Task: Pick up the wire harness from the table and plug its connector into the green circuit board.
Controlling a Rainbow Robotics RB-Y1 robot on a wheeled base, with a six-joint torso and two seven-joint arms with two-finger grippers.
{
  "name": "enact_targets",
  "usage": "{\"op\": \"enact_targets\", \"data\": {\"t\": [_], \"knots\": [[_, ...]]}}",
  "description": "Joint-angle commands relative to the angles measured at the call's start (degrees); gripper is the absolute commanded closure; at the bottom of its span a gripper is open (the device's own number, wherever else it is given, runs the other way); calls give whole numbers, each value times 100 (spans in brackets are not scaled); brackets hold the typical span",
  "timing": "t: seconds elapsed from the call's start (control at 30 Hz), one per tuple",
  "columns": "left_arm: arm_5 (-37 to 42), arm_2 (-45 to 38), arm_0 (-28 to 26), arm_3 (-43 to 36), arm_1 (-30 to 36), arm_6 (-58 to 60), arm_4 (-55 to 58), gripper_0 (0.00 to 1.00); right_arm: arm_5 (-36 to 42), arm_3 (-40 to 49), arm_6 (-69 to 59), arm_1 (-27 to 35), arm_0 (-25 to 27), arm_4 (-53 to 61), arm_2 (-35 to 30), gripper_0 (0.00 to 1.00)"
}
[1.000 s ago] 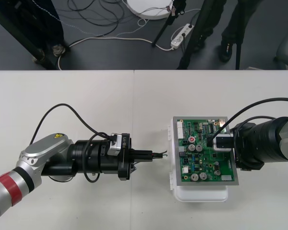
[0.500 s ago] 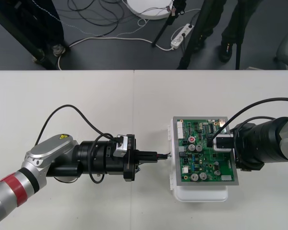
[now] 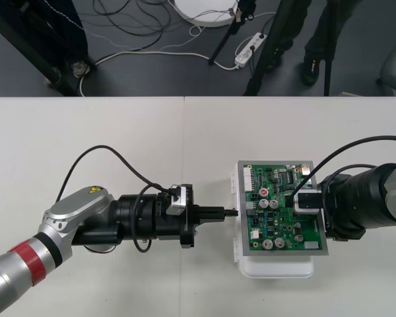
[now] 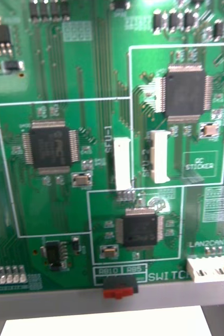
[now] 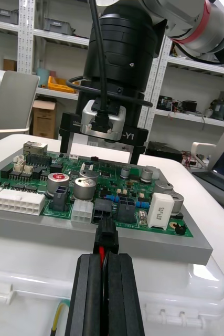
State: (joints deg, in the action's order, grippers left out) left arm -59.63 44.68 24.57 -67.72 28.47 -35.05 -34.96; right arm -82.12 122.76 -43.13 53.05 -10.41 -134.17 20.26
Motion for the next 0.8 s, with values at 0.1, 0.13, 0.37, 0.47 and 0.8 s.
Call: {"op": "enact_targets", "data": {"t": [0.1,0.13,0.37,0.47,0.8], "knots": [[250,-161,91,-162,-210,-512,-125,100,-76,29,199,215,-180,93,109,0],[259,-161,91,-162,-228,-512,-142,100,-85,29,182,223,-216,84,153,0],[338,-161,91,-162,-298,-503,-186,100,-76,20,173,223,-295,49,259,0],[364,-161,100,-162,-324,-503,-186,100,-76,29,182,223,-303,49,259,0],[391,-161,100,-162,-368,-503,-239,100,-76,29,217,223,-312,75,250,0]]}}
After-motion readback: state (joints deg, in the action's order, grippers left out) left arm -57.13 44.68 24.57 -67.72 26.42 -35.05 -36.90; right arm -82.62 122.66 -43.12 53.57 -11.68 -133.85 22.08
